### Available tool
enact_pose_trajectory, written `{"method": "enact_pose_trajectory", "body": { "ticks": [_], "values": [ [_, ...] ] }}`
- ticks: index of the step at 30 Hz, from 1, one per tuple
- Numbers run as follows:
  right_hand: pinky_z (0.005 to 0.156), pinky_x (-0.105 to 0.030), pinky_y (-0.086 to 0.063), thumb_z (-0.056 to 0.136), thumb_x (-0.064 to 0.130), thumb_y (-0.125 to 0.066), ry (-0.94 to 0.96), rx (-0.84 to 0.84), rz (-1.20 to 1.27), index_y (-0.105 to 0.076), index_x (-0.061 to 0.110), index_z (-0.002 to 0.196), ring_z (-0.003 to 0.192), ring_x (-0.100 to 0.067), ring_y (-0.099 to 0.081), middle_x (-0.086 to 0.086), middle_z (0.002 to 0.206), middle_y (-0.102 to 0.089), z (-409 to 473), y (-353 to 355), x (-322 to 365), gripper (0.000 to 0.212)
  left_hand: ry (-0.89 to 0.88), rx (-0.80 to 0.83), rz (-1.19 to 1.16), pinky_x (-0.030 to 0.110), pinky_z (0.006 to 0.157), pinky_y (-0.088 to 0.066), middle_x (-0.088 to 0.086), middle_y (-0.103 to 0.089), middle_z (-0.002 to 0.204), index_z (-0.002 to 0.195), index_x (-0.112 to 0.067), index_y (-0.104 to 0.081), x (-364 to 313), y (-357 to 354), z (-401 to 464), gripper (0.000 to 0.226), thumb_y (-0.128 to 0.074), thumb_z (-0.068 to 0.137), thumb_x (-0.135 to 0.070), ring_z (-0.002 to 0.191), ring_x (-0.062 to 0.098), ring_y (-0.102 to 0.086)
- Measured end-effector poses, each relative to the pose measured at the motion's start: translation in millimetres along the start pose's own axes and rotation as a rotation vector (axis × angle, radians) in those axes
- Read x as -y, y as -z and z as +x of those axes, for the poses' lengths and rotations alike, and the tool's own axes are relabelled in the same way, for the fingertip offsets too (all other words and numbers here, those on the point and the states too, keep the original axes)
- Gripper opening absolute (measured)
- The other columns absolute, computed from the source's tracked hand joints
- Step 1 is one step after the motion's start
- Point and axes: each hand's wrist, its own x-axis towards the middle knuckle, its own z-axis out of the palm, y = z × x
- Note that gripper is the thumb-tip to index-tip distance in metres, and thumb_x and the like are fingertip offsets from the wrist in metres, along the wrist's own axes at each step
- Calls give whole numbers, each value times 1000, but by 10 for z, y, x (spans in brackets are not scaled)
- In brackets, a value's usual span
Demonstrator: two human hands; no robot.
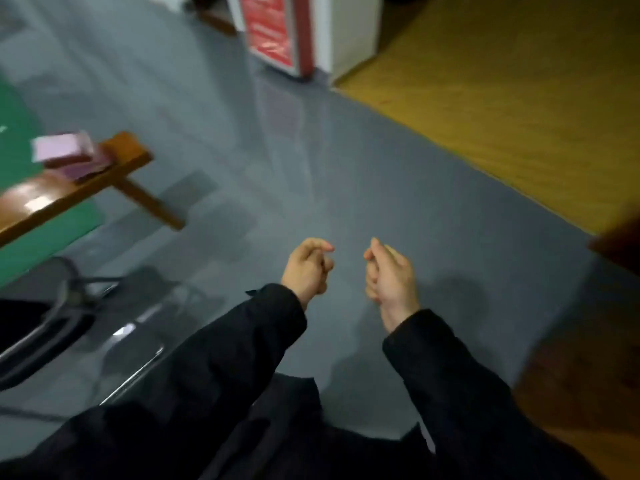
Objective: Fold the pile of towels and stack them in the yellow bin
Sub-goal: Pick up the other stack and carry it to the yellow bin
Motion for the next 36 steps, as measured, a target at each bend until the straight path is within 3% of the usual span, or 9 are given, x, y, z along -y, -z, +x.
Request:
{"method": "enact_pose_trajectory", "body": {
  "ticks": [6,13,17,22,26,30,36],
  "values": [
    [43,-22,-24,102,29,-58,-13,385,-232,-63,16,77,46,-8,-29,9,52,-31,633,-2359,134,29,-67,-322,-54,23,47,-33,0,-54,69,95,-11,-63,-553,1903,697,27,-39,100,0,50,10,-40],
    [46,-22,-30,101,28,-61,-11,736,-395,-70,12,84,51,-8,-36,8,54,-41,1745,-4376,-47,25,-77,-636,-146,22,48,-37,-2,-55,68,95,-8,-65,-802,3516,1876,18,-50,104,-14,52,9,-44],
    [48,-22,-34,100,22,-62,-101,795,-445,-69,0,96,54,-9,-41,2,63,-47,2436,-5288,-78,23,38,-745,-244,23,45,-33,1,-51,65,81,-10,-58,-1084,4153,2684,27,-50,105,-19,49,13,-40],
    [50,-23,-35,101,20,-61,-138,885,-527,-65,13,85,55,-11,-42,1,64,-49,3048,-6455,239,17,41,-815,-290,24,49,-36,4,-53,69,86,-6,-59,-1608,4924,3321,22,-52,103,-17,49,11,-43],
    [51,-23,-36,101,17,-60,-136,964,-555,-67,9,90,54,-11,-43,1,63,-51,3487,-7287,376,16,78,-848,-350,23,48,-35,4,-54,69,85,-7,-60,-1727,5543,3822,21,-53,103,-16,48,10,-42],
    [53,-24,-37,105,16,-53,-140,979,-616,-70,4,102,55,-11,-46,-4,65,-56,3938,-8119,166,21,114,-850,-380,24,48,-35,3,-53,66,82,-11,-60,-1707,6212,4495,22,-52,102,-15,48,11,-43],
    [52,-23,-40,102,18,-57,-177,956,-739,-73,14,95,57,-13,-50,-3,65,-62,4655,-9472,-203,18,155,-872,-363,28,58,-42,2,-62,75,90,-12,-63,-1746,7404,5323,15,-56,102,-20,60,14,-52]
  ]
}}
